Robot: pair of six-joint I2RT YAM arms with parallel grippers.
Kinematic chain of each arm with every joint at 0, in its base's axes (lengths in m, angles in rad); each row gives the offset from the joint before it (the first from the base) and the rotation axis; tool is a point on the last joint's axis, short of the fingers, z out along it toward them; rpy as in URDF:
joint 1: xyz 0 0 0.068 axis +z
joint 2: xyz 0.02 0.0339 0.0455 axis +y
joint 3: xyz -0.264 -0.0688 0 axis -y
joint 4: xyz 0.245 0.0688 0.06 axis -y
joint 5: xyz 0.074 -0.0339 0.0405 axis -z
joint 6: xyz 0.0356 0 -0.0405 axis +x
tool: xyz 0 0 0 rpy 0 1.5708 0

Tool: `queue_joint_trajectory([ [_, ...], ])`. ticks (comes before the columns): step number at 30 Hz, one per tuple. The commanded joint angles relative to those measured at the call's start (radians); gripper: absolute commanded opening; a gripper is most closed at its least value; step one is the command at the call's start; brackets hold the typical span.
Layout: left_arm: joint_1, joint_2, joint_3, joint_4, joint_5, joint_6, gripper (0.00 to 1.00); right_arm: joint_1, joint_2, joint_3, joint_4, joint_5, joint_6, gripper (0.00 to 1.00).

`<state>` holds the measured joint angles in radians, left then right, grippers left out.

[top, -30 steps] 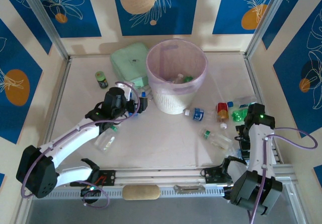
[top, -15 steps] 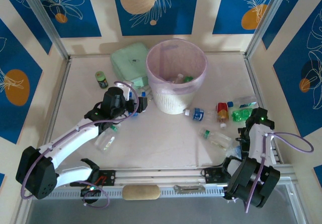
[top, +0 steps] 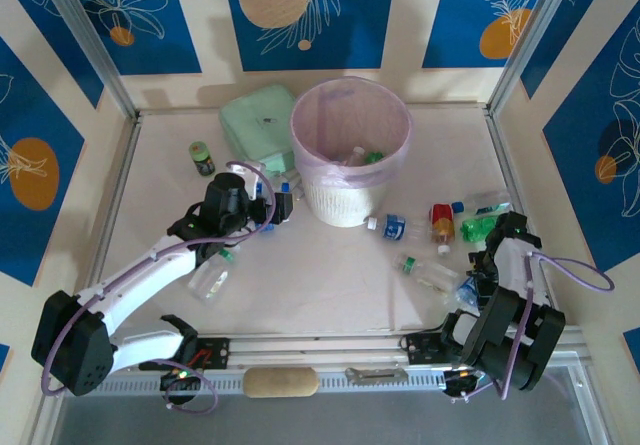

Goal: Put the plastic bottles in the bin

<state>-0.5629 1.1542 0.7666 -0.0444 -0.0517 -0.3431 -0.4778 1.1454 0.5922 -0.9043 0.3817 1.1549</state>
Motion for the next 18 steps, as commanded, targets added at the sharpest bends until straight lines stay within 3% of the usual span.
queue_joint_trajectory([
  [1, 0.014, -0.026, 0.005, -0.014, 0.011, -0.008, 1.00, 0.020, 0.027, -0.015, 0.024, -0.009, -0.014, 0.95],
  [13, 0.023, -0.048, -0.012, -0.017, 0.001, -0.008, 1.00, 0.089, 0.148, 0.009, 0.063, 0.001, -0.007, 0.89],
  [18, 0.029, -0.062, -0.019, -0.018, -0.002, -0.008, 1.00, 0.104, 0.155, 0.020, 0.075, 0.003, -0.021, 0.71],
])
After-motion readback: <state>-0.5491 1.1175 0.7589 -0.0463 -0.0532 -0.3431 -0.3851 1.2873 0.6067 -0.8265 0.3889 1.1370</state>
